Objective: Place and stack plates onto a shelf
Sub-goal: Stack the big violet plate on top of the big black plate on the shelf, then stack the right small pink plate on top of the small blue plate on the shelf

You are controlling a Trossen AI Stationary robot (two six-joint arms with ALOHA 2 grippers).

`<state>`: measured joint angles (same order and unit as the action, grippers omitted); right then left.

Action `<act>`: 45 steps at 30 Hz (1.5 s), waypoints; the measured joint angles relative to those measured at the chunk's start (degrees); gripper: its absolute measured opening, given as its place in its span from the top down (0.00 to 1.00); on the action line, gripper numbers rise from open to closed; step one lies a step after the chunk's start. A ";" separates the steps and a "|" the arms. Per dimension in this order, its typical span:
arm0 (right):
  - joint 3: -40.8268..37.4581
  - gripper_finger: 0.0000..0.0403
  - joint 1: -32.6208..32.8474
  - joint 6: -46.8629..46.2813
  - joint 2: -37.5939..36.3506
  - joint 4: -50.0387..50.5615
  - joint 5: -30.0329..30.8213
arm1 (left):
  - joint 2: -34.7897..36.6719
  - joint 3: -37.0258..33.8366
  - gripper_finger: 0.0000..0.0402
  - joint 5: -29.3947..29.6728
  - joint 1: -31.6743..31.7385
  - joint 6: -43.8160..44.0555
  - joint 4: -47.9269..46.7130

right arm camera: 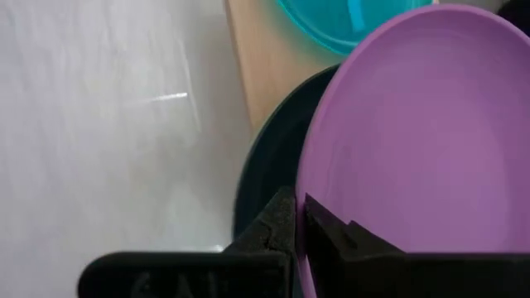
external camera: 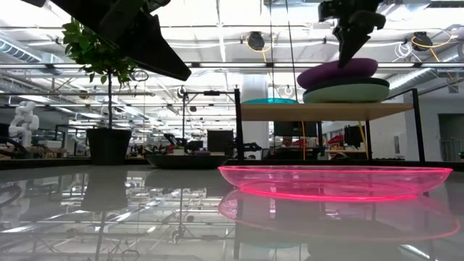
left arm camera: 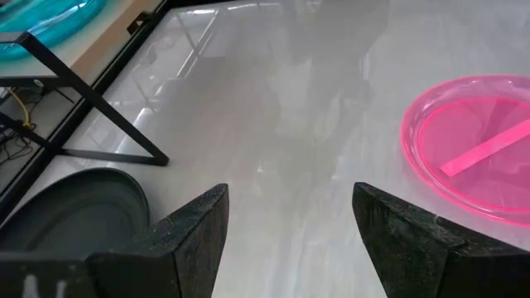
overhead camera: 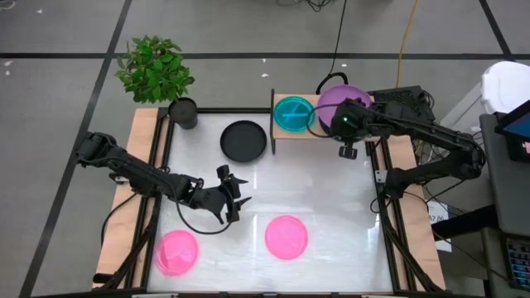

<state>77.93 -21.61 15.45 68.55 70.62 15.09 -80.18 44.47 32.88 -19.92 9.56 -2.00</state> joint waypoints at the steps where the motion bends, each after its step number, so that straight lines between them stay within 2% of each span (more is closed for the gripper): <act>1: 0.00 1.00 -0.15 -0.31 0.00 0.05 -0.58 | 0.00 0.00 0.35 0.00 0.00 0.00 0.00; 27: -2.47 0.98 -0.13 -2.96 -0.28 0.27 -1.61 | 0.00 0.00 0.35 -0.03 0.00 0.00 0.00; 32: -2.47 0.97 -0.13 -4.30 -0.28 0.91 -1.37 | -0.48 0.00 0.35 -6.01 -0.01 0.04 0.19; 35: -2.49 0.92 -0.11 -4.59 -0.48 0.75 -1.29 | -1.64 0.00 0.35 -7.58 -0.27 0.12 0.14; 41: -2.51 0.75 0.04 -5.61 -1.38 -1.17 -1.48 | -5.18 0.00 0.35 -7.58 -1.79 -0.11 2.36; 45: -2.51 0.68 2.25 -5.81 -3.61 -3.22 -1.40 | -6.62 0.00 0.35 -9.49 -3.35 -2.10 4.29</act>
<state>75.42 -19.35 9.64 64.95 67.40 13.69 -86.80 44.47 23.39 -23.27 7.46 2.29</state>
